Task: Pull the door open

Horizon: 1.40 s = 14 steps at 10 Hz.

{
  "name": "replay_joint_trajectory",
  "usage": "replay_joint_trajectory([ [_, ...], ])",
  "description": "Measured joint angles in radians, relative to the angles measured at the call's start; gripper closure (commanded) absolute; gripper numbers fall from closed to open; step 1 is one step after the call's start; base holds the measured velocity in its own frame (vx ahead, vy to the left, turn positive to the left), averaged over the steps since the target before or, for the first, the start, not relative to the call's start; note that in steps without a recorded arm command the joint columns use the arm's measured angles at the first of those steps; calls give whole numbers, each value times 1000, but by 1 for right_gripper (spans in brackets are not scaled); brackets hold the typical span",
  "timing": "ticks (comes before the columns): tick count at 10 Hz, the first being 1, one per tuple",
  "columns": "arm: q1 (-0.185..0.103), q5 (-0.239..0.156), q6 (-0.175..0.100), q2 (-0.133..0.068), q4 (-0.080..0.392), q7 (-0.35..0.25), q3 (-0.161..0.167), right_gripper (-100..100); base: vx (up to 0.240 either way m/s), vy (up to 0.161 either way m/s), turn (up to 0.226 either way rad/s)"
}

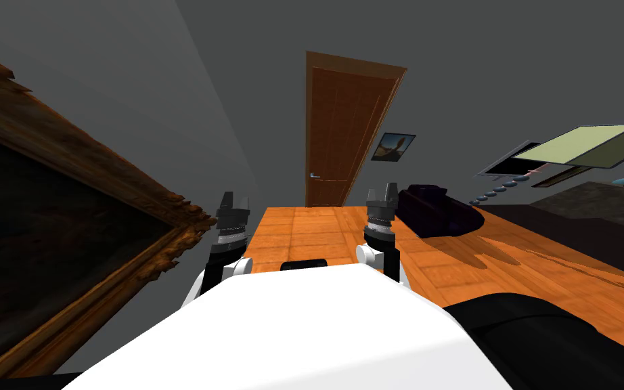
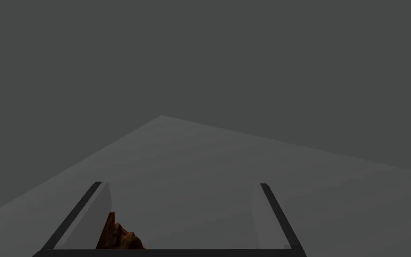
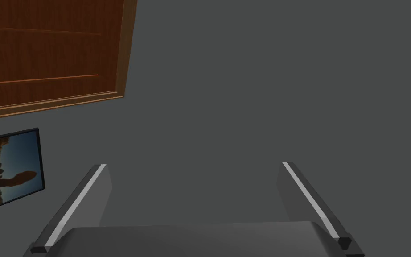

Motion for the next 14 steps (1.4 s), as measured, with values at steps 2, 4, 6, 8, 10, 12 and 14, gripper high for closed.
replay_joint_trajectory([
  [2, -9, 2, -6, -6, 34, -4, 1, -100, 113, 16, 26],
  [4, -25, 2, -12, -14, 75, -10, -1, -100, 114, 17, 21],
  [6, -37, 1, -17, -22, 110, -19, -7, -100, 99, 15, 21],
  [8, -50, 2, -29, -30, 162, -26, -8, -100, 131, 20, 34],
  [10, -71, 3, -36, -35, 210, -33, -10, -100, 114, 11, 24],
  [12, -87, 3, -43, -44, 262, -43, -14, -100, 114, 9, 28],
  [14, -99, 3, -58, -50, 310, -52, -16, -100, 101, 11, 25],
])
